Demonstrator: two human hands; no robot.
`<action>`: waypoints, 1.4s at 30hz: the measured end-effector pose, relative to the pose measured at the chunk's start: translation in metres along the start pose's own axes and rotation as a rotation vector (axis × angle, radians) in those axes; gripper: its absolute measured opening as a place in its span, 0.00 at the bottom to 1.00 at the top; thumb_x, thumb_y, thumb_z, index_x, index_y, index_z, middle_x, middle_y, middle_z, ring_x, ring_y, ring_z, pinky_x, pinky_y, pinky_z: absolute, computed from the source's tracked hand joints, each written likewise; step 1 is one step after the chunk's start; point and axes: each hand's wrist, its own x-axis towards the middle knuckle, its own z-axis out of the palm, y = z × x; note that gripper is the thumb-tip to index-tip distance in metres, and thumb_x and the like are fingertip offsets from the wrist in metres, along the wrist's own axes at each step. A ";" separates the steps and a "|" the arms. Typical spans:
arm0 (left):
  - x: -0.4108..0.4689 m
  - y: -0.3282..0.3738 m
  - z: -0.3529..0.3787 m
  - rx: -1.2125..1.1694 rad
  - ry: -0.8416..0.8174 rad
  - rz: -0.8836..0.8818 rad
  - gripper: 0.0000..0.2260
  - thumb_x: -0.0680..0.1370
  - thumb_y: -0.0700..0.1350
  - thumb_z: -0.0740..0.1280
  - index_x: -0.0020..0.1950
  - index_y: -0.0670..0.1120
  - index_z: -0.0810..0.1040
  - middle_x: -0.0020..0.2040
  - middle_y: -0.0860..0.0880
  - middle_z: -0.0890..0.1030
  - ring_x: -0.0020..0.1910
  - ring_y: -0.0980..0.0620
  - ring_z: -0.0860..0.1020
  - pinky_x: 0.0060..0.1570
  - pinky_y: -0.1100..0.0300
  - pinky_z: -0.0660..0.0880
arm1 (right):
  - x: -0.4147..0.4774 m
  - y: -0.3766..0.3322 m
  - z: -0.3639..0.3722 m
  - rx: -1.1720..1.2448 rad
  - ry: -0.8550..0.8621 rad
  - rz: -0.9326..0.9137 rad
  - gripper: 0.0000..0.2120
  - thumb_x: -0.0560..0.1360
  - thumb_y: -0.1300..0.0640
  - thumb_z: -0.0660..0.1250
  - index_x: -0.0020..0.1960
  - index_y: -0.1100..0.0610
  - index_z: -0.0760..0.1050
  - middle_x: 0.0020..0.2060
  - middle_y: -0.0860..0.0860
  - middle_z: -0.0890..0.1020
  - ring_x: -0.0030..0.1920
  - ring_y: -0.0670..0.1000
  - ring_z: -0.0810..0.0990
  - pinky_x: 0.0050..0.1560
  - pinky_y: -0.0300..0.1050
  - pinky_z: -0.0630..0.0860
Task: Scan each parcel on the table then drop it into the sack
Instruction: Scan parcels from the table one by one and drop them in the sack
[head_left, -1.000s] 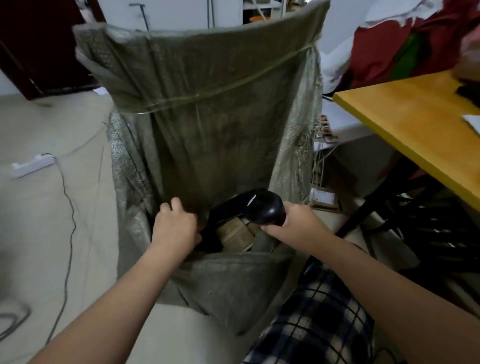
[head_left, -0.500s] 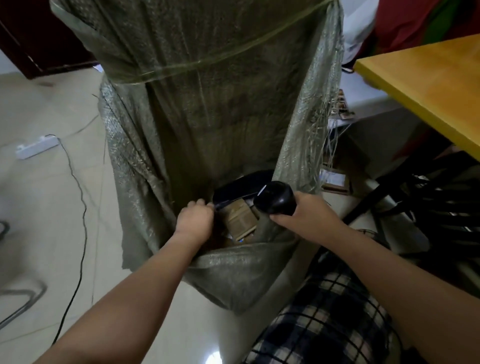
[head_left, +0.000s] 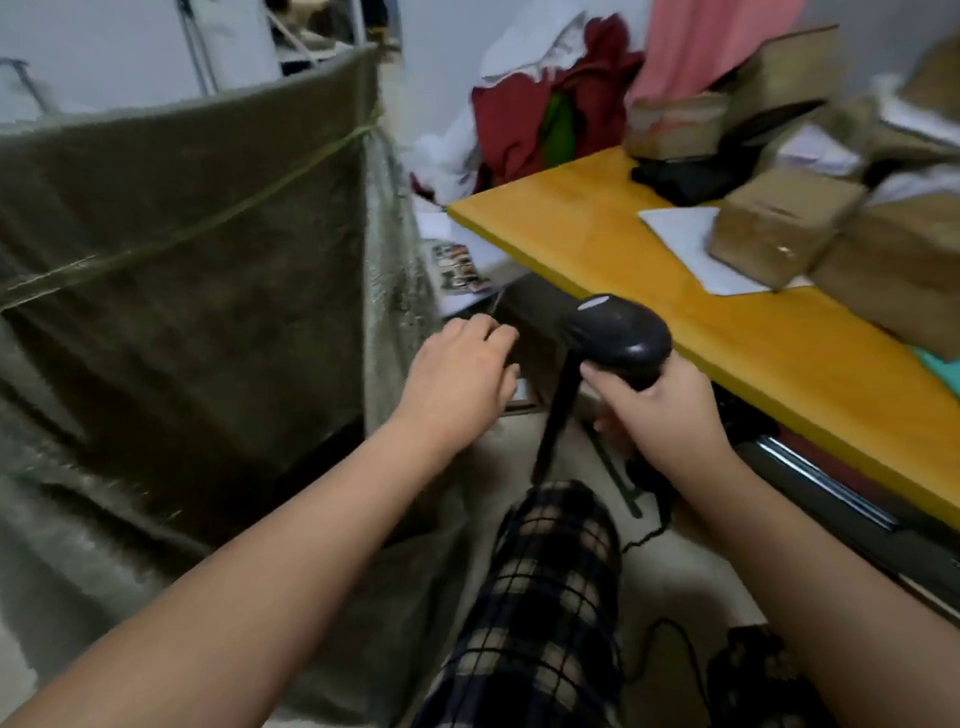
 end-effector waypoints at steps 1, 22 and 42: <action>0.012 0.016 0.002 -0.021 -0.001 0.033 0.17 0.78 0.49 0.63 0.66 0.45 0.73 0.61 0.45 0.75 0.58 0.42 0.74 0.55 0.48 0.72 | -0.003 0.000 -0.019 0.020 0.061 -0.017 0.12 0.71 0.49 0.73 0.44 0.58 0.79 0.30 0.54 0.82 0.33 0.53 0.83 0.40 0.51 0.80; 0.215 0.192 0.034 -0.378 -0.149 -0.080 0.39 0.72 0.66 0.66 0.77 0.54 0.55 0.78 0.39 0.48 0.74 0.36 0.56 0.69 0.44 0.61 | 0.016 0.033 -0.176 0.709 0.363 0.396 0.16 0.73 0.46 0.69 0.46 0.60 0.78 0.28 0.54 0.78 0.28 0.52 0.78 0.34 0.46 0.77; 0.136 0.151 -0.007 -0.998 -0.306 -0.444 0.20 0.80 0.64 0.52 0.61 0.52 0.71 0.57 0.47 0.74 0.58 0.44 0.76 0.58 0.53 0.73 | 0.003 0.046 -0.158 0.535 0.347 0.157 0.14 0.76 0.50 0.68 0.38 0.60 0.78 0.29 0.58 0.79 0.29 0.55 0.78 0.40 0.50 0.78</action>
